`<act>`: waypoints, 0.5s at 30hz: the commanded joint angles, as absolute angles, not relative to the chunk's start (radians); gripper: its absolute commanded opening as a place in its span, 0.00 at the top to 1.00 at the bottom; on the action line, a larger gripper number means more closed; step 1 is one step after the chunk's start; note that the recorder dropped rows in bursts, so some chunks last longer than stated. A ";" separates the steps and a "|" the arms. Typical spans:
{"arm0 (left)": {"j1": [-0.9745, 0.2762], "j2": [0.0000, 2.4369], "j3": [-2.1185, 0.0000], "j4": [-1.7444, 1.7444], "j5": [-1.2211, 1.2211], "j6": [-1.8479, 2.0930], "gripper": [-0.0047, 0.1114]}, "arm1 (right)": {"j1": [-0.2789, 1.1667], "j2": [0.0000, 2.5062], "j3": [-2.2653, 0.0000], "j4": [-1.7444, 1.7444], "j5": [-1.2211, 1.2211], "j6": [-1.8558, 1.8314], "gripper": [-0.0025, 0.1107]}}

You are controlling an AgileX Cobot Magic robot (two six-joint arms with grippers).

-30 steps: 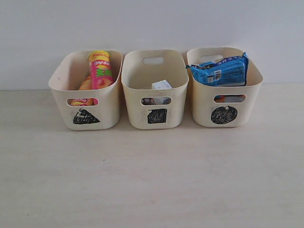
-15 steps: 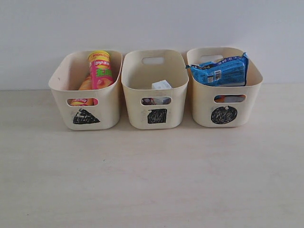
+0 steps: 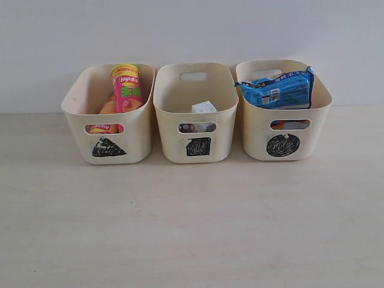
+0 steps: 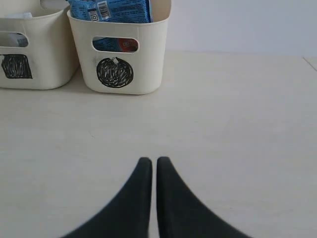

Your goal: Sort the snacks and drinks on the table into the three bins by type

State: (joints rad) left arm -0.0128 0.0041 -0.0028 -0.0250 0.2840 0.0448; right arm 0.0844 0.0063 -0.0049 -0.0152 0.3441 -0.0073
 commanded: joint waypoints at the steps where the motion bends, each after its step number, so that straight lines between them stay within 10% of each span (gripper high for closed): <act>1: -0.011 0.000 0.000 -0.026 0.280 0.039 0.92 | 0.019 0.000 0.000 -0.013 0.341 -0.007 0.97; 15: -0.011 0.000 0.000 -0.026 0.280 0.039 0.92 | 0.010 0.000 0.000 -0.010 0.341 -0.007 0.97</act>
